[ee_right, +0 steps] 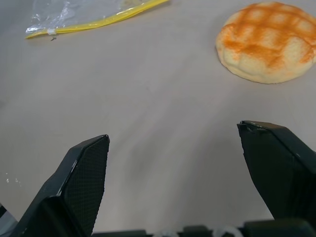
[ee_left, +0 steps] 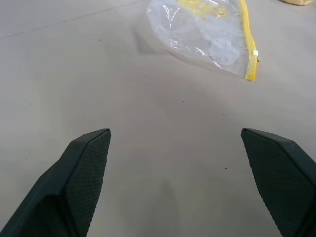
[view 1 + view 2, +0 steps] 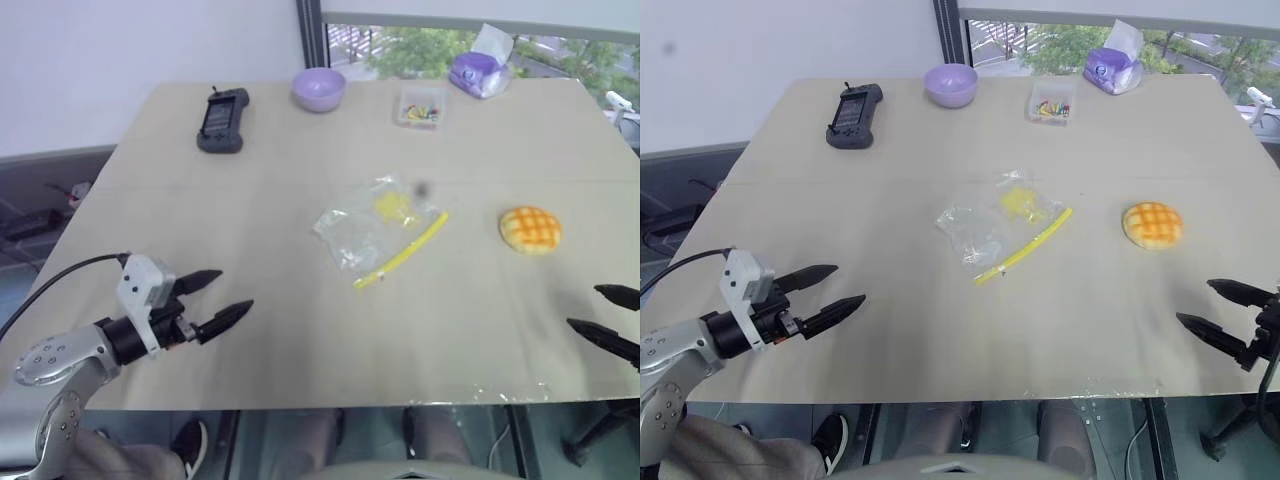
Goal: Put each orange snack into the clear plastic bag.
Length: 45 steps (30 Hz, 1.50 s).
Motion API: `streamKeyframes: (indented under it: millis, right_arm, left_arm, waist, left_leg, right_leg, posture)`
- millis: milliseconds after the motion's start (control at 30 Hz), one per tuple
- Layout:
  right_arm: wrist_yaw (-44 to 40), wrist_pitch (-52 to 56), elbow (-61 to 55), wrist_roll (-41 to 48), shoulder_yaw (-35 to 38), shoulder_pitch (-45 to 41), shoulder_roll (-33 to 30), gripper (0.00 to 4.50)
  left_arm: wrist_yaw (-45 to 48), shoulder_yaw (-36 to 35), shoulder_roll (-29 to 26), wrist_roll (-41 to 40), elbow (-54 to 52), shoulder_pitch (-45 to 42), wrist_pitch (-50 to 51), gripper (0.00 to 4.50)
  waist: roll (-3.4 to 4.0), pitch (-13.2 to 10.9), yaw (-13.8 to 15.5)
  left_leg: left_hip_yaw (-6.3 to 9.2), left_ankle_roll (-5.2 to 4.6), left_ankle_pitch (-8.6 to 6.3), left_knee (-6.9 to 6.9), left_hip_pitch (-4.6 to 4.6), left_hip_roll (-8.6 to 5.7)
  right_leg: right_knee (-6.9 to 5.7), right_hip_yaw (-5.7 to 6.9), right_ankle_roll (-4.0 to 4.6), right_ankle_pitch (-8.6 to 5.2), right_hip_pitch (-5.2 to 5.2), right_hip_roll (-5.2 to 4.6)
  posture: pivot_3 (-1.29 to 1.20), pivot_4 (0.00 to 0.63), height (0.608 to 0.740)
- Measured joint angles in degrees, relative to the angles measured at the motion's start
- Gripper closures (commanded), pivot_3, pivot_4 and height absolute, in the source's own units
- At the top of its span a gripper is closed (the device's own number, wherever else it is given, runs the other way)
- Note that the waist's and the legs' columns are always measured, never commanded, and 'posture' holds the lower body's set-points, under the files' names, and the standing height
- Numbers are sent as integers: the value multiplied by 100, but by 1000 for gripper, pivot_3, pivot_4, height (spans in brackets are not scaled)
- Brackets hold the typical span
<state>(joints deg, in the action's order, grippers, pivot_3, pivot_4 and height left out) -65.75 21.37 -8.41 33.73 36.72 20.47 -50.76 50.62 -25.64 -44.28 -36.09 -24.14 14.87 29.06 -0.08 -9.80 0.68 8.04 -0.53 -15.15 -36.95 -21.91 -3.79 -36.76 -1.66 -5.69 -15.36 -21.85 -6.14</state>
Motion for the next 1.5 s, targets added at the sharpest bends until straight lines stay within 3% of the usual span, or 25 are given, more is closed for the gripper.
streamKeyframes:
  millis: [533,800,900,1100,1333,1500]
  right_arm:
    - [21,-85,61,-124,0,-18,34,0]
    - [93,-22,-122,-23,-9,-46,198,0]
    - [21,93,-468,173,-44,-39,201,0]
    - [-1,213,-1205,596,-350,-351,253,0]
    - [305,371,-1671,837,-422,-436,333,0]
    - [472,369,-1787,835,-350,-168,463,0]
  left_arm:
    - [44,198,78,7,-6,-146,-81,21]
    - [-49,633,151,475,24,-342,-392,21]
    - [-353,1072,260,1025,168,-602,-644,21]
    - [-1379,2708,964,2869,1111,-1768,-1372,21]
    - [-2181,3766,1126,4635,2656,-2964,-3918,21]
    - [-2754,4118,1196,5438,3709,-3593,-5230,21]
  waist:
    - [1,0,0]
    - [3,2,1]
    - [5,4,3]
    - [-1,6,14]
    - [2,16,43]
    - [0,20,36]
  left_leg:
    - [0,0,0,-5,0,0]
    - [-1,0,0,-8,0,0]
    - [-1,0,0,-12,3,-1]
    - [8,4,3,-29,2,-7]
    - [9,17,10,-29,4,-12]
    - [13,3,3,-30,5,-15]
  right_leg:
    - [-2,0,1,1,2,1]
    - [-4,-2,1,1,2,1]
    - [-4,-1,0,2,8,2]
    - [-11,4,-4,7,15,5]
    - [-13,3,-7,9,17,0]
    - [-19,5,-10,10,16,1]
  posture:
    - [0,150,740]
    - [0,150,740]
    - [0,150,740]
    - [0,150,740]
    - [0,150,740]
    - [0,150,740]
